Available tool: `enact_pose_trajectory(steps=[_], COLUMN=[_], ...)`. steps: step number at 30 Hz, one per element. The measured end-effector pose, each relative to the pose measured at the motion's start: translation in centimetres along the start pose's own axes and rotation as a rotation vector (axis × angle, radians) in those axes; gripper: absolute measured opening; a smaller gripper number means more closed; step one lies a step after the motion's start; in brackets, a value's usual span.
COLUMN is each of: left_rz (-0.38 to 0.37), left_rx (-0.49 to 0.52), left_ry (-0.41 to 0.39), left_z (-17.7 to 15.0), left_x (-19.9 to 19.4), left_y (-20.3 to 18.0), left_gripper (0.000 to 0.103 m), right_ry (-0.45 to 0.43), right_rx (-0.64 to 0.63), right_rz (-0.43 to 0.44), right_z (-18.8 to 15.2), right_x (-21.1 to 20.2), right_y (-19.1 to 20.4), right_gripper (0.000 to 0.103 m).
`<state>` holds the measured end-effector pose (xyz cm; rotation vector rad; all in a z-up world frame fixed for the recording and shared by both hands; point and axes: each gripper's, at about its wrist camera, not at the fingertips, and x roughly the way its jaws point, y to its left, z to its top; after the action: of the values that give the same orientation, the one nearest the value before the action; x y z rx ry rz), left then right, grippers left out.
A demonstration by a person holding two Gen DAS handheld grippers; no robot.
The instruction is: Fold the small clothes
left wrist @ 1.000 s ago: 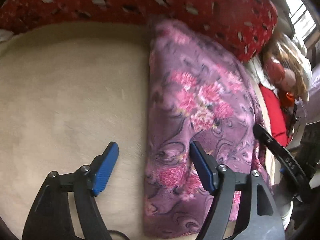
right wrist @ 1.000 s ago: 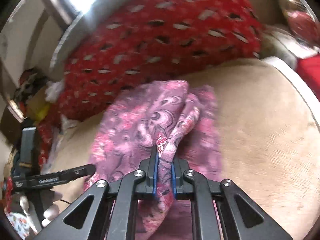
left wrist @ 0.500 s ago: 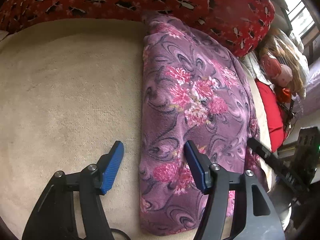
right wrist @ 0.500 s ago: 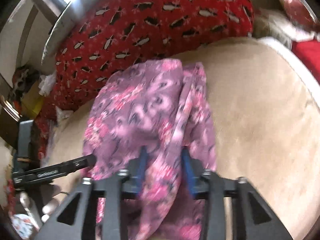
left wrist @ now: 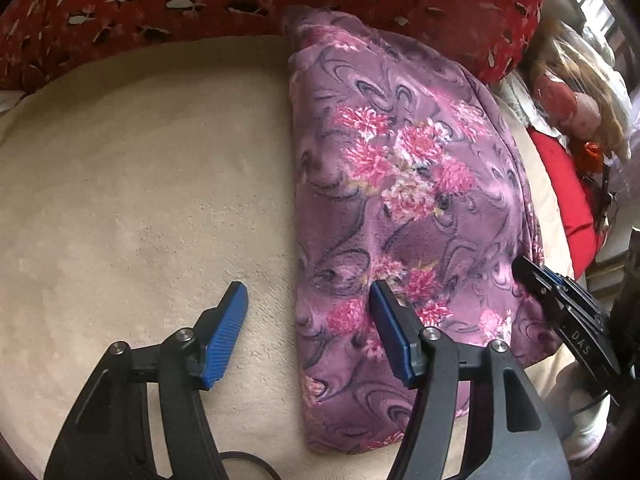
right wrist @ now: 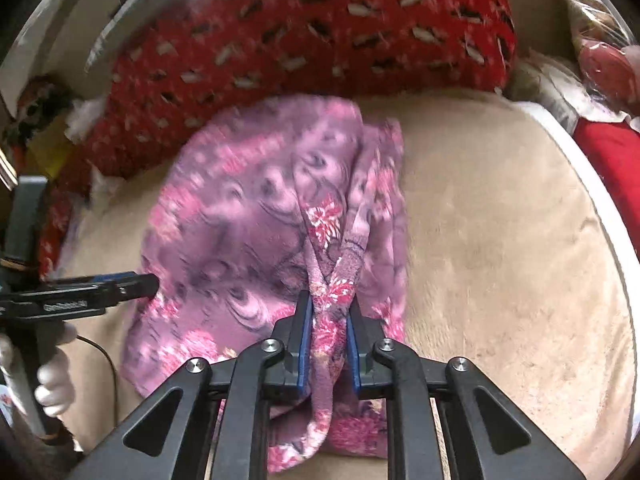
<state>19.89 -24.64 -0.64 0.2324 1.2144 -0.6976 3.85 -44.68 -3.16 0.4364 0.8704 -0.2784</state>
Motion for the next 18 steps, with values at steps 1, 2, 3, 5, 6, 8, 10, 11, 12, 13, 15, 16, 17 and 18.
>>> enact_pose_trajectory(steps=[1, 2, 3, 5, 6, 8, 10, 11, 12, 13, 15, 16, 17, 18], left_rz=[-0.005, -0.014, -0.021, -0.039, -0.045, -0.068, -0.105, -0.133, -0.161, -0.178, -0.198, -0.210, -0.220, -0.217], left_rx=[0.001, -0.004, -0.010, -0.022, -0.026, -0.055, -0.091, -0.106, -0.121, -0.139, -0.159, -0.162, -0.156, -0.151], left_ry=[-0.001, 0.001, 0.004, 0.010, 0.010, -0.010, -0.026, -0.026, -0.026, -0.022, -0.003, 0.017, 0.032, 0.057], left_z=[0.0, 0.1, 0.0, 0.1, 0.2, 0.5, 1.2, 1.7, 2.3, 2.9, 4.3, 5.1, 5.5, 6.2], left_x=[0.0, 0.0, 0.0, -0.1, -0.3, -1.1, -1.8, -1.9, -1.9, -1.7, -0.8, 0.0, 0.5, 1.4], left_y=[0.1, 0.3, 0.5, 1.0, 1.2, 1.6, 2.4, 2.7, 3.0, 3.3, 3.5, 3.3, 3.0, 2.6], left_gripper=[0.063, 0.063, 0.063, 0.063, 0.063, 0.063, 0.063, 0.063, 0.063, 0.063, 0.063, 0.063, 0.063, 0.063], right_ry=[-0.002, 0.000, 0.003, 0.007, 0.006, -0.021, -0.060, -0.081, -0.097, -0.109, -0.099, -0.091, -0.069, -0.055], right_rx=[0.014, 0.022, 0.026, 0.042, 0.054, 0.103, 0.155, 0.194, 0.228, 0.260, 0.310, 0.318, 0.319, 0.320], right_rz=[0.008, 0.012, 0.011, 0.012, 0.019, 0.070, 0.096, 0.121, 0.150, 0.175, 0.207, 0.207, 0.196, 0.182], right_z=[0.0, 0.1, 0.1, 0.4, 0.5, 1.2, 2.6, 3.5, 4.2, 4.9, 6.6, 7.1, 7.9, 8.4], right_x=[-0.1, -0.2, -0.3, -0.6, -0.7, -1.6, -2.1, -2.2, -2.2, -2.0, -0.7, 0.0, 1.1, 1.9], right_y=[-0.2, -0.4, -0.5, -0.8, -1.0, -1.9, -2.7, -3.3, -3.9, -4.3, -4.8, -4.7, -4.6, -4.4], right_gripper=[0.015, 0.017, 0.019, 0.029, 0.030, 0.030, 0.034, 0.042, 0.046, 0.051, 0.055, 0.055, 0.055, 0.055])
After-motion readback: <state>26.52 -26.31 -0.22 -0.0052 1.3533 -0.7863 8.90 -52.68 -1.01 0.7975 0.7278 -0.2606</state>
